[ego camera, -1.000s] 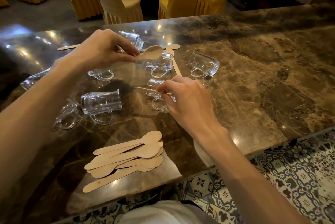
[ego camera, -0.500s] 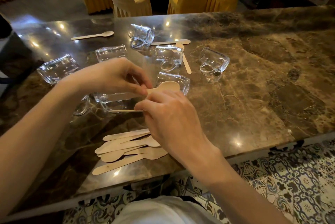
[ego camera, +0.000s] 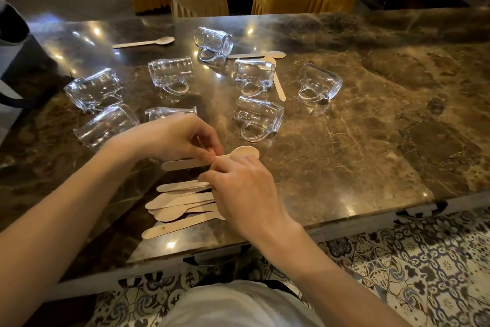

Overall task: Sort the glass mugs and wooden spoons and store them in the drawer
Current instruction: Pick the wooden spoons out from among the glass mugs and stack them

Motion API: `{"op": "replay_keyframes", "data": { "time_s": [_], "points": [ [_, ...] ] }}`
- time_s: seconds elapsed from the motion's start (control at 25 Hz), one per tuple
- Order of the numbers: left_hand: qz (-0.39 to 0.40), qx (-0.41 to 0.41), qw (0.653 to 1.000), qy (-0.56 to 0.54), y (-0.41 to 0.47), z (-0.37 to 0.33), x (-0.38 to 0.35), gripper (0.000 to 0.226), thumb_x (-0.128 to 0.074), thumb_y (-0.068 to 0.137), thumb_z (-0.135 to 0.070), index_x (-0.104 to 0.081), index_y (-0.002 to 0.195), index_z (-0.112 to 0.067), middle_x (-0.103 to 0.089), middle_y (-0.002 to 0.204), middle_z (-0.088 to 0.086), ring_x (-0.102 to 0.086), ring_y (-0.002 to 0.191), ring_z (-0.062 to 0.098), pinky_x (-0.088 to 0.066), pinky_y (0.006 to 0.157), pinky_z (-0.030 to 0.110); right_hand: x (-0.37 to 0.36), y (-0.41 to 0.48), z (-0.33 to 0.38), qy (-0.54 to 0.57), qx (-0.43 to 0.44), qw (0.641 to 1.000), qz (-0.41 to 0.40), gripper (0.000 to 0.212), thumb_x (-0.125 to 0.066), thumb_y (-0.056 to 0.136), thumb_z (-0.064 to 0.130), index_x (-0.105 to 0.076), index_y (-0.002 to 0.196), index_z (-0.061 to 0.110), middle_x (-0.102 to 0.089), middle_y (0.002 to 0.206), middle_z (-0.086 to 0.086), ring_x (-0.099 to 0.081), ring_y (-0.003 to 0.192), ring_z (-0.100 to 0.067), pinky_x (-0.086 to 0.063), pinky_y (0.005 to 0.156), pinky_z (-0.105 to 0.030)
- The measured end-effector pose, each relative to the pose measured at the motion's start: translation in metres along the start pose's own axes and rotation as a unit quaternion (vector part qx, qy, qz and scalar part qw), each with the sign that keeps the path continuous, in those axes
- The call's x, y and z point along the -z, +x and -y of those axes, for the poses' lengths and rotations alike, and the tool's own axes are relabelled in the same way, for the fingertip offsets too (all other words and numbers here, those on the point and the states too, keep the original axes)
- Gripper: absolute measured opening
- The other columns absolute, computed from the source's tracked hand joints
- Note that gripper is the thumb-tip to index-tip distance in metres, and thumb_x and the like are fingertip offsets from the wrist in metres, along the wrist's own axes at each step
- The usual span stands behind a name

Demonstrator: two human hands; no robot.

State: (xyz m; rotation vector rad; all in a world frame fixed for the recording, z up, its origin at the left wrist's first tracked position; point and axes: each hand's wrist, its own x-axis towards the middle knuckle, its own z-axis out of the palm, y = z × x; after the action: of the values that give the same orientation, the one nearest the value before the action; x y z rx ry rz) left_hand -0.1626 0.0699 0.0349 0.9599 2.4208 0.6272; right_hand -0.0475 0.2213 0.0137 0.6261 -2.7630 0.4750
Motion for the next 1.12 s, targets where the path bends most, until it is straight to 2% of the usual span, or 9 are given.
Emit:
{"op": "replay_keyframes", "data": {
  "time_s": [0.12, 0.4, 0.52, 0.64, 0.88, 1.12],
  "points": [
    [0.016, 0.004, 1.0, -0.005, -0.003, 0.002, -0.009, 0.017, -0.07, 0.081, -0.029, -0.066, 0.089, -0.043, -0.067, 0.079, -0.026, -0.059, 0.079, -0.011, -0.045, 0.073, 0.007, -0.005, -0.003, 0.003, -0.008, 0.005, 1.0, -0.007, 0.018, -0.072, 0.074, 0.01, -0.076, 0.085, 0.023, -0.069, 0.077, 0.002, -0.062, 0.071, -0.02, -0.047, 0.068, -0.03],
    [0.023, 0.014, 1.0, -0.004, -0.007, 0.007, -0.018, 0.018, -0.069, 0.082, -0.03, -0.063, 0.089, -0.046, -0.069, 0.083, -0.016, -0.062, 0.077, -0.001, -0.052, 0.074, 0.023, -0.014, -0.008, 0.007, -0.04, 0.021, 0.999, 0.023, 0.013, -0.075, 0.074, 0.018, -0.074, 0.085, 0.026, -0.069, 0.082, 0.004, -0.062, 0.075, -0.017, -0.047, 0.072, -0.029],
    [0.025, 0.008, 1.0, 0.005, -0.008, 0.005, -0.022, 0.023, -0.069, 0.082, -0.029, -0.06, 0.085, -0.05, -0.068, 0.08, -0.018, -0.062, 0.075, -0.003, -0.05, 0.072, 0.02, -0.016, -0.009, 0.008, -0.046, 0.017, 0.998, 0.032, 0.014, -0.075, 0.074, 0.019, -0.073, 0.087, 0.026, -0.069, 0.084, 0.005, -0.061, 0.077, -0.015, -0.046, 0.072, -0.028],
    [0.024, 0.015, 1.0, 0.006, -0.008, 0.005, -0.025, 0.018, -0.068, 0.082, -0.031, -0.062, 0.086, -0.048, -0.068, 0.078, -0.021, -0.061, 0.074, -0.006, -0.05, 0.07, 0.017, -0.015, -0.011, 0.008, -0.039, 0.019, 0.998, 0.035, 0.012, -0.072, 0.077, 0.018, -0.074, 0.087, 0.026, -0.069, 0.084, 0.005, -0.061, 0.076, -0.015, -0.046, 0.07, -0.027],
    [0.023, 0.012, 0.999, 0.03, -0.01, 0.003, -0.028, 0.017, -0.066, 0.083, -0.034, -0.06, 0.086, -0.05, -0.066, 0.077, -0.021, -0.059, 0.073, -0.008, -0.048, 0.069, 0.015, -0.013, -0.012, 0.007, -0.038, 0.015, 0.998, 0.042, 0.012, -0.074, 0.069, 0.021, -0.074, 0.079, 0.028, -0.068, 0.076, 0.009, -0.059, 0.069, -0.012, -0.043, 0.064, -0.023],
    [0.038, 0.014, 0.998, 0.052, -0.009, 0.002, -0.026, 0.014, -0.064, 0.085, -0.036, -0.064, 0.097, -0.041, -0.066, 0.081, -0.021, -0.059, 0.074, -0.008, -0.05, 0.07, 0.014, -0.013, -0.011, 0.004, -0.028, 0.015, 0.999, 0.024, 0.012, -0.072, 0.071, 0.023, -0.074, 0.08, 0.03, -0.066, 0.076, 0.01, -0.057, 0.069, -0.011, -0.044, 0.067, -0.024]
  ]
}}
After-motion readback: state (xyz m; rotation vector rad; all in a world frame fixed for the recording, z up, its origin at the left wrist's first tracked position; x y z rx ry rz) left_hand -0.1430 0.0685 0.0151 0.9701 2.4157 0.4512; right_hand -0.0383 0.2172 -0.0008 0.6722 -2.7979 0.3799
